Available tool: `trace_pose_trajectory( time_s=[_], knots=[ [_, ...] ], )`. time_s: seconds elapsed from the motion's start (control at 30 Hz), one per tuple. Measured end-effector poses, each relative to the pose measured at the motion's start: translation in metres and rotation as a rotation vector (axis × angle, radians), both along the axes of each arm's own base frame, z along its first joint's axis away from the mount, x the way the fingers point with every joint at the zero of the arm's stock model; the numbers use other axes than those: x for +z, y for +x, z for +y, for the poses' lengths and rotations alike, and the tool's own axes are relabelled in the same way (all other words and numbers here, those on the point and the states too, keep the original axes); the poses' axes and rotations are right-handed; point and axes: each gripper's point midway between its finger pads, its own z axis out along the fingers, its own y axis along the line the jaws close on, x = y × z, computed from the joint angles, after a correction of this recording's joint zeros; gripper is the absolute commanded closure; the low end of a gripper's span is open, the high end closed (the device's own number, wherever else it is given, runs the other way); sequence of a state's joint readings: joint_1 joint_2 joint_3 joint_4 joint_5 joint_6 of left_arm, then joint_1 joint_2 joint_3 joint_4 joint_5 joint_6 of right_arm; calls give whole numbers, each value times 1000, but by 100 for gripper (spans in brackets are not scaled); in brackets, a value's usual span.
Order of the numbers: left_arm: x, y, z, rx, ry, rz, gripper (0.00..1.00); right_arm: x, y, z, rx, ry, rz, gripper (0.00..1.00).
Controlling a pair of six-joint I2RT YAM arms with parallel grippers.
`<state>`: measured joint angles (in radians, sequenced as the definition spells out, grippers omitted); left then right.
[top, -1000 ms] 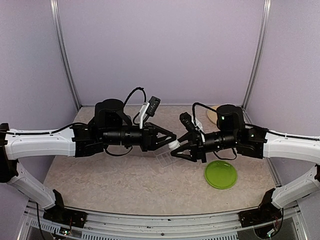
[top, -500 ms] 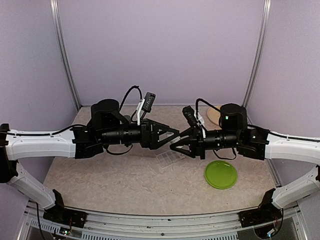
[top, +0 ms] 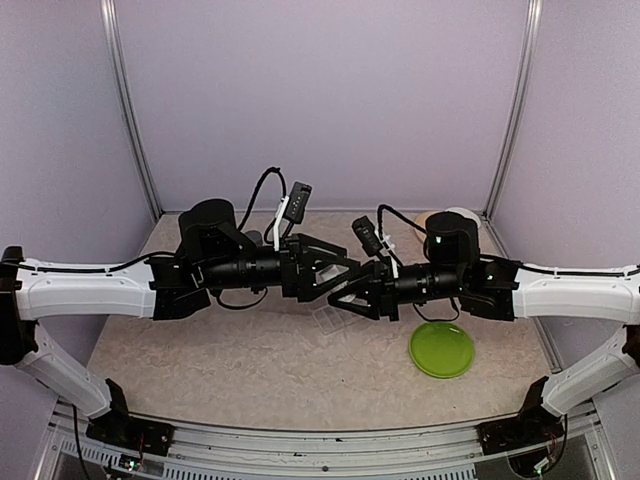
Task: Sort the pills into containers
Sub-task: Unscrew the lid of the pill bottle from the pill bottle.
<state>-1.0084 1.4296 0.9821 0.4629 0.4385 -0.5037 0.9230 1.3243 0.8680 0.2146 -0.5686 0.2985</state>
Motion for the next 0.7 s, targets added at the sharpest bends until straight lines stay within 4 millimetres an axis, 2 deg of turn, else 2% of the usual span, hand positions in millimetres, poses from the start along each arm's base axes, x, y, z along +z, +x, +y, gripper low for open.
trace_pose_trajectory(
  time_s=[0.3,0.5,0.7],
  knots=[
    [-6,-1,-3,-12,13,-5,2,3,-1,2,6,17,6,94],
    [-7,-2,-3,-19,8,-12,13,2,3,1,-18,9,5,94],
    [-12,0,-2,-6,17,-13,17,0,7,-1,-36,1,13,95]
  ],
)
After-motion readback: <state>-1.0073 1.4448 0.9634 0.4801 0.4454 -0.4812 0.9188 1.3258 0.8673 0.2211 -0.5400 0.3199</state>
